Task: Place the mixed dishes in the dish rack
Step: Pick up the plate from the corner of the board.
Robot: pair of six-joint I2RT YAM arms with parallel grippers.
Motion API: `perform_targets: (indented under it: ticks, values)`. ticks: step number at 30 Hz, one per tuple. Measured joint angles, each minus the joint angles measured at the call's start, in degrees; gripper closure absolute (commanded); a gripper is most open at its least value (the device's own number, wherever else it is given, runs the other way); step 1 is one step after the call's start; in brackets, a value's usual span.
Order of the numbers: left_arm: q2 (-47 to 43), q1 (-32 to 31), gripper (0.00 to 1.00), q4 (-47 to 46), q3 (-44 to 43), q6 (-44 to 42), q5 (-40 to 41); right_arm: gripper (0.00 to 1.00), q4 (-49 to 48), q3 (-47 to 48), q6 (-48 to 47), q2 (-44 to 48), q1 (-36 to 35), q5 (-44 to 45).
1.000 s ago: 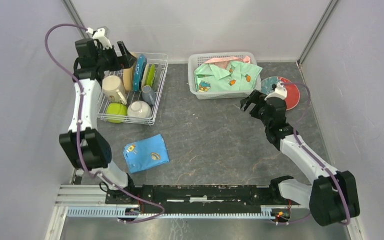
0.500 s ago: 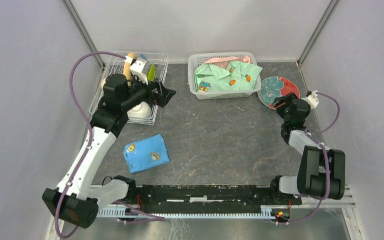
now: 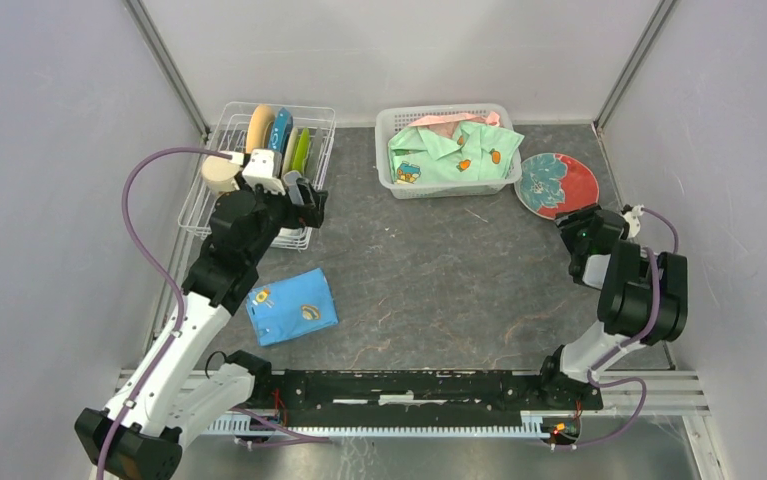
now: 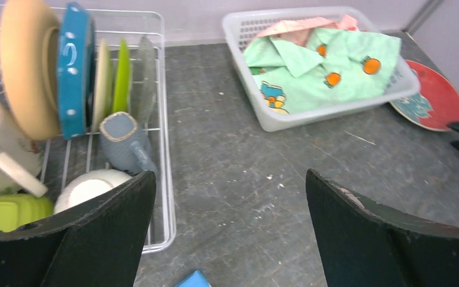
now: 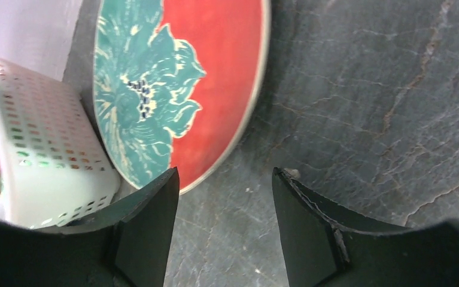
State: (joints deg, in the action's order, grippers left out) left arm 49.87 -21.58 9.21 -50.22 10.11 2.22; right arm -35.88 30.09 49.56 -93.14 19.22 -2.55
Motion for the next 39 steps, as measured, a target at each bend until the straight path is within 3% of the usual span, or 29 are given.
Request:
perform_targets:
  ticks: [6, 12, 15, 19, 26, 32, 39]
  values:
    - [-0.3, 0.0, 0.0, 0.1, 0.0, -0.1, 6.1, 0.36, -5.7, 0.6, 3.1, -5.5, 1.3, -1.7]
    - [-0.8, 0.0, 0.0, 0.1, 0.0, -0.4, 5.6, 0.47, -12.3, 4.1, 7.3, -12.7, 1.8, -3.3]
    - [-1.0, 0.0, 0.0, 0.1, 0.0, -1.2, 5.1, 0.54, -15.3, 4.5, 9.6, -15.0, 1.9, -3.8]
    - [-1.3, 0.3, 0.0, 0.0, 0.1, -2.1, 5.1, 0.73, -16.7, 4.5, 10.9, -16.4, 2.3, -4.0]
    - [-1.4, 0.6, 0.01, -0.3, 0.9, -2.1, 4.7, 0.99, -14.7, 4.8, 10.7, -15.5, 3.6, -4.2]
    - [-1.4, 0.7, 0.02, -0.3, 0.9, -2.1, 4.6, 1.0, -7.3, 4.4, 5.8, -8.6, 4.1, -3.8]
    - [-1.4, 0.9, 0.03, -0.4, 1.0, -2.1, 2.5, 1.0, 8.7, 4.3, -1.5, 3.2, 4.3, 0.4]
